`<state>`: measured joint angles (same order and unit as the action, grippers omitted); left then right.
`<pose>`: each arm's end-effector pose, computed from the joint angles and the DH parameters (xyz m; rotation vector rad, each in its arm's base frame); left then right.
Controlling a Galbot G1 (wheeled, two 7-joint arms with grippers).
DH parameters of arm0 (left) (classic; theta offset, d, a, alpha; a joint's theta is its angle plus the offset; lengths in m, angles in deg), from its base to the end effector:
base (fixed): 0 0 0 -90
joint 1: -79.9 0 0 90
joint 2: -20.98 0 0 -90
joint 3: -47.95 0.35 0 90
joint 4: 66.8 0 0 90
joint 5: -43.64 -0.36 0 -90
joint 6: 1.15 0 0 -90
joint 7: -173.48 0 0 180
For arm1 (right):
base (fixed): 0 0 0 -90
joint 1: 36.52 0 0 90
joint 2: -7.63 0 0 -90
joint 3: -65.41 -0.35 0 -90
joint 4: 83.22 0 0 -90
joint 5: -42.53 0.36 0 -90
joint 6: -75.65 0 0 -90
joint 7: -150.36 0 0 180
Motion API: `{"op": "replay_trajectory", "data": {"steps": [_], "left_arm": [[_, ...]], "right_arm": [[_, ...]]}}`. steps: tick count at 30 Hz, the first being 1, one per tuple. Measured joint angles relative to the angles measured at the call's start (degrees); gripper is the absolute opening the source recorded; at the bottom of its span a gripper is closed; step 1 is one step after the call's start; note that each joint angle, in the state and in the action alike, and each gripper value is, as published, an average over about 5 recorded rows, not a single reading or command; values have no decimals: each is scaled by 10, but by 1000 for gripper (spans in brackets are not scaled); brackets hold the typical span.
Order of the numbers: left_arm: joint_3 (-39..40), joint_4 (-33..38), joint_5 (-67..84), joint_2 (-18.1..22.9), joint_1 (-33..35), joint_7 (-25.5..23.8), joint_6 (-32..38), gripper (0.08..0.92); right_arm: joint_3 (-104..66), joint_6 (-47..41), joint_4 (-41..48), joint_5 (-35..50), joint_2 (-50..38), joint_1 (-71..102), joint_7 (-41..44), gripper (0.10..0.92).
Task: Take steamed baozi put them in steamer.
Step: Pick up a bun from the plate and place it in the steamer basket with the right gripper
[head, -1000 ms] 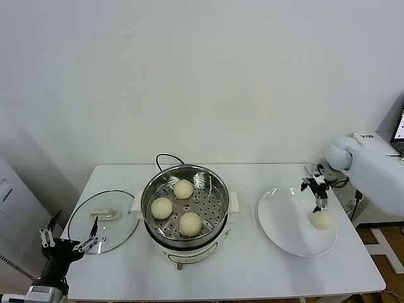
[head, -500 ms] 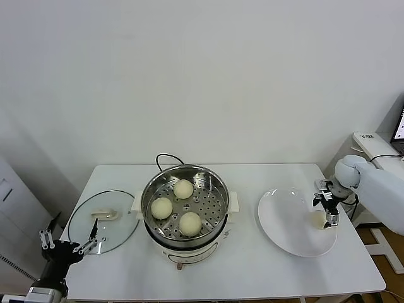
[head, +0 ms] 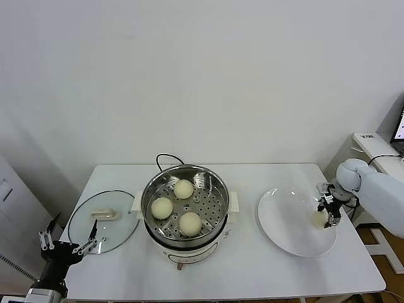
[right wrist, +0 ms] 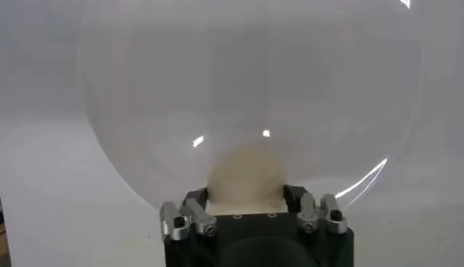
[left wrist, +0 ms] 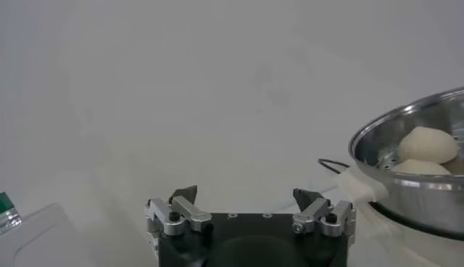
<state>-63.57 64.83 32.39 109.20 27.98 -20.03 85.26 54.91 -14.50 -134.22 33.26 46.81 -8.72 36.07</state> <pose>0.1306 0.1021 -0.2392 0.0884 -2.9926 -0.6751 0.5346 -0.2731 -0.2242 1.1434 -1.2291 1.2973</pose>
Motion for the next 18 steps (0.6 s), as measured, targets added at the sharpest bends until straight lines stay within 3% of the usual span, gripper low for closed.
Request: {"op": "replay_trajectory", "data": {"steps": [5,18], "left_arm": [[0,0,0,1,-2,0,0,823],[2,-4,0,5,-12,0,0,823]], "right_arm": [[30,-6,-21,38,-1,-34,3,390],[202,-62,-100,302,81,-285,3,424]]}}
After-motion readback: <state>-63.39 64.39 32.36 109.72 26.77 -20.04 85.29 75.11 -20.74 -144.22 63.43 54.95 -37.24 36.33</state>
